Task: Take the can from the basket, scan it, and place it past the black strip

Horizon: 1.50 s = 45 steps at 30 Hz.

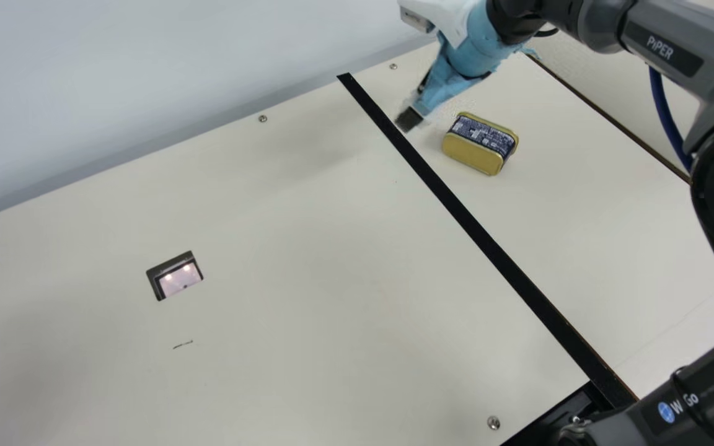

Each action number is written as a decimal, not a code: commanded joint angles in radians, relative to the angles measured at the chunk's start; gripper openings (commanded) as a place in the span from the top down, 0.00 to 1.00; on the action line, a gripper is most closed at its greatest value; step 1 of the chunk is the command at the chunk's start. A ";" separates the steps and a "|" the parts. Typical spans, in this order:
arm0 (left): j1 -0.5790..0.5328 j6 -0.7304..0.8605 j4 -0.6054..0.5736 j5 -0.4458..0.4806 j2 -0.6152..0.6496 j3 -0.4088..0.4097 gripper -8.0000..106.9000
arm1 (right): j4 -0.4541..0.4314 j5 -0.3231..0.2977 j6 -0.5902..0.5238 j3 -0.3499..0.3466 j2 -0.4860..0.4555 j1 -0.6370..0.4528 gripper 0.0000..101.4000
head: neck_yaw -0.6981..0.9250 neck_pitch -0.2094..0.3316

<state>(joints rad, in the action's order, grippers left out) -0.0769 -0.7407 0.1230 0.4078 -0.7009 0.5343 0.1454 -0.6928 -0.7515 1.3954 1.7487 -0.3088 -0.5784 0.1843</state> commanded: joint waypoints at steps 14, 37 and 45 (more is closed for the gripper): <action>0.000 0.000 0.000 0.000 0.000 0.000 0.15 | 0.291 0.237 -0.092 -0.094 -0.061 0.217 0.00 | 0.186 0.014; 0.000 0.000 0.000 0.000 0.000 0.000 0.15 | 0.590 0.309 -0.254 -0.119 -0.100 0.441 0.00 | 0.540 0.051; 0.000 0.000 0.000 0.000 0.000 0.000 0.15 | 0.605 0.311 -0.262 -0.122 -0.102 0.447 0.00 | 0.540 0.051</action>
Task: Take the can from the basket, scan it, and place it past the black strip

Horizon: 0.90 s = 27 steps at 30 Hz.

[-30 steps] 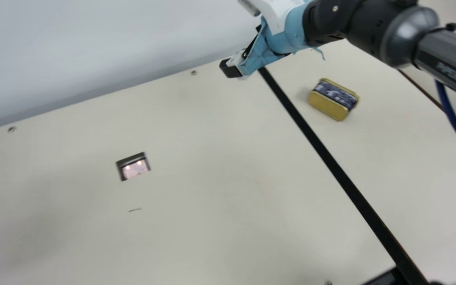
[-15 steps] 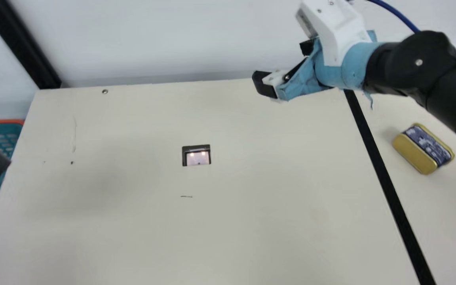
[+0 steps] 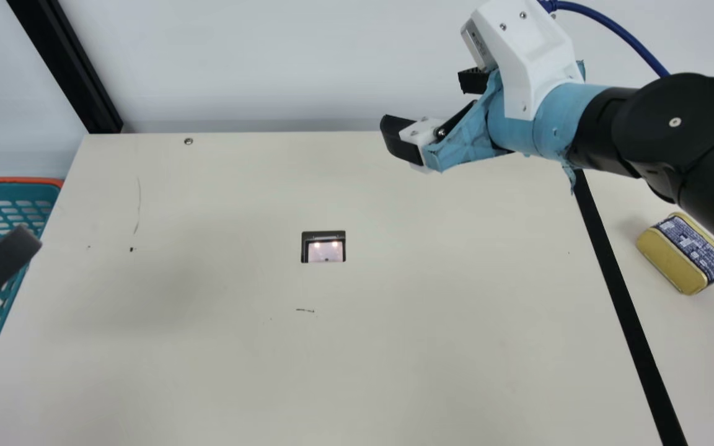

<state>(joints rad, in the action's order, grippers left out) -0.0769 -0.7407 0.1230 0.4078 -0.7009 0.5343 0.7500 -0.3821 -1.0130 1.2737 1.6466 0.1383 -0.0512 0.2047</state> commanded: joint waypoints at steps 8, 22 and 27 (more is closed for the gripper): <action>0.009 0.092 -0.033 -0.021 0.010 0.012 0.15 | -0.103 0.040 0.054 -0.019 -0.032 0.020 0.00 | 0.013 0.030; -0.032 0.277 0.019 -0.033 0.103 0.013 0.15 | -0.350 0.310 0.187 -0.330 -0.251 0.065 0.00 | 0.013 0.030; -0.031 0.315 -0.004 -0.007 0.133 0.016 0.15 | -0.411 0.397 0.264 -0.440 -0.334 0.075 0.00 | 0.013 0.030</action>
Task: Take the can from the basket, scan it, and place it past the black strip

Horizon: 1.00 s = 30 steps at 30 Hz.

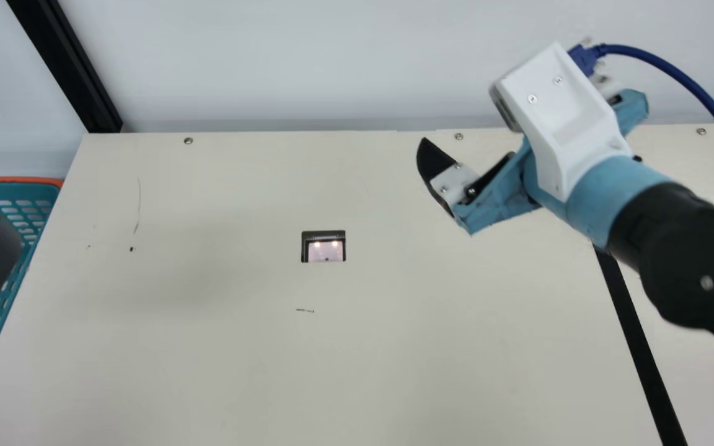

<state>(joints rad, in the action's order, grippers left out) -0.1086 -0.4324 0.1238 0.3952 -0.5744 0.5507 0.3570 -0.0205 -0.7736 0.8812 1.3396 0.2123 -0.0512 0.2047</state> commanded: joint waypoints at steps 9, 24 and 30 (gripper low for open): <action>0.016 0.066 -0.074 0.066 0.076 -0.018 0.15 | -0.076 0.193 0.160 -0.231 -0.160 0.016 0.00 | 0.013 0.030; 0.047 0.100 -0.110 0.094 0.116 -0.038 0.15 | -0.059 0.384 0.352 -0.511 -0.404 0.031 0.00 | 0.013 0.030; 0.047 0.100 -0.110 0.094 0.116 -0.038 0.15 | -0.010 0.396 0.488 -0.597 -0.507 0.071 0.00 | 0.013 0.030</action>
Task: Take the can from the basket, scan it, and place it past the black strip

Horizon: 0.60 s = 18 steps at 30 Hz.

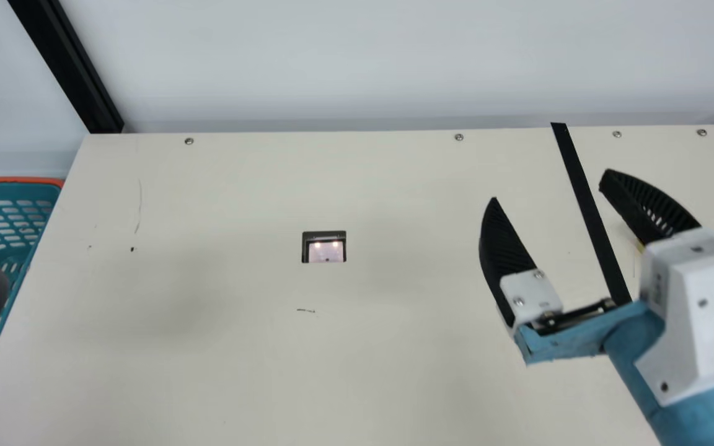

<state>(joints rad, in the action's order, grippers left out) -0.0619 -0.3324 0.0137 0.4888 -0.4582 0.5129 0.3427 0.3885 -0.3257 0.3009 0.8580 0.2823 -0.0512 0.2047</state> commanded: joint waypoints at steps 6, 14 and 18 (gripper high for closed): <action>0.000 0.000 0.000 0.000 0.000 0.000 0.15 | -0.093 -0.212 0.019 0.001 -0.069 -0.032 0.00 | 0.013 0.030; 0.000 0.000 0.000 0.000 0.000 0.000 0.15 | -0.251 -0.545 -0.044 0.133 -0.102 -0.080 0.00 | 0.013 0.030; 0.000 0.000 0.000 0.000 0.000 0.000 0.15 | -0.284 -0.667 -0.064 0.175 -0.132 -0.095 0.00 | 0.013 0.030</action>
<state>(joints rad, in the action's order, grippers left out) -0.0619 -0.3324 0.0137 0.4888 -0.4582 0.5129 0.0663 -0.1540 -0.3854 0.4655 0.7326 0.1890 -0.0512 0.2047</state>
